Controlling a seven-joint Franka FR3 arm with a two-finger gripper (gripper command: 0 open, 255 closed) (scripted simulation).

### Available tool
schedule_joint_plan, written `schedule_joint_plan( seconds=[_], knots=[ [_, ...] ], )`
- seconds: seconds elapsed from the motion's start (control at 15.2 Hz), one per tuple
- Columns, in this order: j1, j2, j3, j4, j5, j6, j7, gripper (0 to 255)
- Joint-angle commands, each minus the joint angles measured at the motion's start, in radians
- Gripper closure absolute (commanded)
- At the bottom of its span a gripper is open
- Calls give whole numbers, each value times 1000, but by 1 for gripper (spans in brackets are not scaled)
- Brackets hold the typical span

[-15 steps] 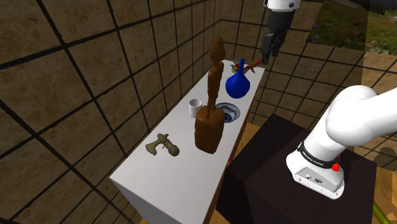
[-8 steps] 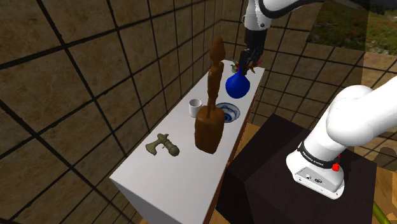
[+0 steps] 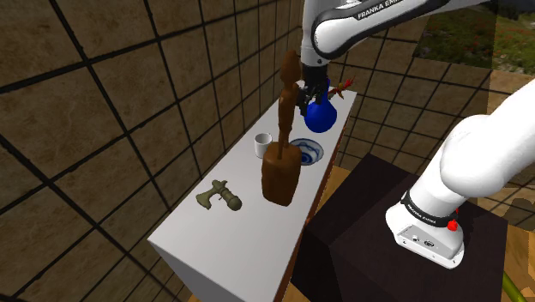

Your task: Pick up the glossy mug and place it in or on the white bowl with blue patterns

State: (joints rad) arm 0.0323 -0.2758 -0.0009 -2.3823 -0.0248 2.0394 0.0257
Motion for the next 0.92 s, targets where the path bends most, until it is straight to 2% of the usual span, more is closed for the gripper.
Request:
schedule_joint_plan(
  seconds=[0.0, 0.46, 0.86],
  knots=[
    [4, 78, 7, 29, -2, 49, 12, 0],
    [14, 349, 23, 163, -23, 188, 51, 0],
    [29, 584, 26, 328, -47, 258, 84, 0]
  ],
)
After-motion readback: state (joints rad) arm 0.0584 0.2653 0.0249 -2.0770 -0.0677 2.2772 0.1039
